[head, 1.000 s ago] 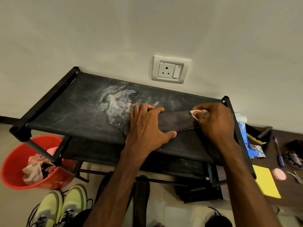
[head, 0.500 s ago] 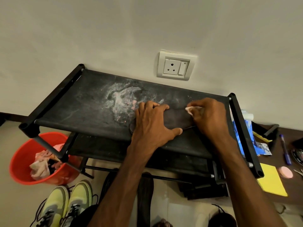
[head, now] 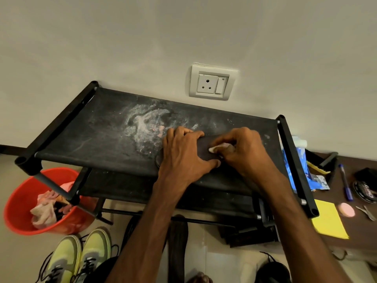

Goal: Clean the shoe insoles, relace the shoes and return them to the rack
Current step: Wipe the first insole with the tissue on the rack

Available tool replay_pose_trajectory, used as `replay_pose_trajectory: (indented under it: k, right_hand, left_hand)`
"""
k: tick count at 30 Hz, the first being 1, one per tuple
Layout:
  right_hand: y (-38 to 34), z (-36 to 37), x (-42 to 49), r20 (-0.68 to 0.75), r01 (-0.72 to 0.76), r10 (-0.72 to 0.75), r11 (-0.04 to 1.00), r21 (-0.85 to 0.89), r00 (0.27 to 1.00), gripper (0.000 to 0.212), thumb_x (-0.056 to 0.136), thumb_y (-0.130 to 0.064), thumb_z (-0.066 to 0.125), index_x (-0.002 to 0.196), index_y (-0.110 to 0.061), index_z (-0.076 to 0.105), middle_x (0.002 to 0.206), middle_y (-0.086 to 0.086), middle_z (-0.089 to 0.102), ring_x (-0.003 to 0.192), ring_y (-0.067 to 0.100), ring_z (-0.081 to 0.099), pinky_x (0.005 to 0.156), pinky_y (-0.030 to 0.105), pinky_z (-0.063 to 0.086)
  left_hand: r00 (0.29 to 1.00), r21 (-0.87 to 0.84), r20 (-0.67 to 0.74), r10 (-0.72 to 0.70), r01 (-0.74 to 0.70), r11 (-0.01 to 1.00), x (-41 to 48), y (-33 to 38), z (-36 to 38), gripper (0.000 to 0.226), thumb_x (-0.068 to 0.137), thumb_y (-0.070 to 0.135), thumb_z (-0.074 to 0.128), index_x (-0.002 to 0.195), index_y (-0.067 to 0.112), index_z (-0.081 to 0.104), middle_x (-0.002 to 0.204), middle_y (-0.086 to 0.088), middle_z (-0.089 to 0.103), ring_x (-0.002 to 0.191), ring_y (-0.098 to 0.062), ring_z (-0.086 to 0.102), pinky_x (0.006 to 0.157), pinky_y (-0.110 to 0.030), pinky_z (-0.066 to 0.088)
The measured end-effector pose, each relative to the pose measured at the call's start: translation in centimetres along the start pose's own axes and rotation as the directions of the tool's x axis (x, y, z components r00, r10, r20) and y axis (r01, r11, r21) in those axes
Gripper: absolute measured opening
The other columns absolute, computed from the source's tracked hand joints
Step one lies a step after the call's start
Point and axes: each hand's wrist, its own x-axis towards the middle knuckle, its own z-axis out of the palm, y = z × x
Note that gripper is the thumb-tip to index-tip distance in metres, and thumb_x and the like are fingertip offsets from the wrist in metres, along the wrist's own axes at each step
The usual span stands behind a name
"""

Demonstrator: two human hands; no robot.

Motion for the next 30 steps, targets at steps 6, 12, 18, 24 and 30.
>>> replay_pose_trajectory:
  k: [6, 12, 18, 24, 30]
  right_hand:
    - [2.2, -1.8, -0.3, -0.150, -0.184, 0.166, 0.976, -0.114, 0.975, 0.015, 0.089, -0.009, 0.074, 0.092, -0.022, 0.082, 0.085, -0.002, 0.077, 0.077, 0.011, 0.071, 0.079, 0.033, 0.061]
    - [-0.3, -0.9, -1.1, 0.063, 0.025, -0.027, 0.999, 0.033, 0.998, 0.009, 0.087, -0.015, 0.079, 0.092, -0.019, 0.084, 0.084, -0.007, 0.078, 0.076, 0.002, 0.070, 0.069, 0.016, 0.056]
    - [4.1, -3.5, -1.2, -0.133, -0.210, 0.211, 0.977, 0.027, 0.968, 0.004, 0.086, -0.024, 0.082, 0.086, -0.020, 0.082, 0.072, -0.005, 0.075, 0.065, 0.009, 0.070, 0.062, 0.024, 0.059]
    - [5.1, -2.7, 0.1, -0.375, -0.252, 0.227, 0.967, -0.019, 0.899, 0.013, 0.091, -0.014, 0.071, 0.098, -0.016, 0.081, 0.090, 0.003, 0.077, 0.082, 0.016, 0.069, 0.085, 0.036, 0.058]
    - [5.7, -2.0, 0.9, -0.439, -0.238, 0.203, 0.971, -0.025, 0.875, 0.016, 0.094, -0.017, 0.069, 0.105, -0.016, 0.081, 0.101, 0.005, 0.078, 0.092, 0.019, 0.069, 0.091, 0.034, 0.055]
  left_hand:
    - [1.000, 0.004, -0.007, -0.017, 0.017, 1.000, 0.0, 0.0, 0.0, 0.088, 0.062, 0.072, 0.080, 0.139, 0.037, 0.056, 0.131, 0.004, 0.048, 0.127, -0.020, 0.034, 0.109, -0.032, 0.025]
    - [1.000, -0.011, -0.001, -0.017, 0.017, 1.000, 0.0, 0.0, -0.1, 0.090, 0.060, 0.071, 0.082, 0.138, 0.036, 0.056, 0.130, 0.003, 0.049, 0.126, -0.020, 0.035, 0.108, -0.032, 0.027]
    - [1.000, -0.020, 0.002, -0.028, 0.028, 0.999, 0.0, 0.0, -0.1, 0.088, 0.059, 0.070, 0.082, 0.137, 0.037, 0.058, 0.130, 0.004, 0.049, 0.125, -0.020, 0.036, 0.110, -0.032, 0.026]
    - [1.000, -0.003, 0.015, -0.019, 0.019, 1.000, -0.1, 0.2, -0.3, 0.086, 0.062, 0.071, 0.080, 0.137, 0.037, 0.057, 0.130, 0.003, 0.048, 0.125, -0.021, 0.035, 0.109, -0.033, 0.026]
    - [0.999, 0.007, 0.021, -0.024, 0.023, 1.000, -0.1, 0.1, -0.3, 0.087, 0.062, 0.072, 0.080, 0.138, 0.038, 0.056, 0.130, 0.002, 0.048, 0.125, -0.022, 0.036, 0.109, -0.034, 0.027]
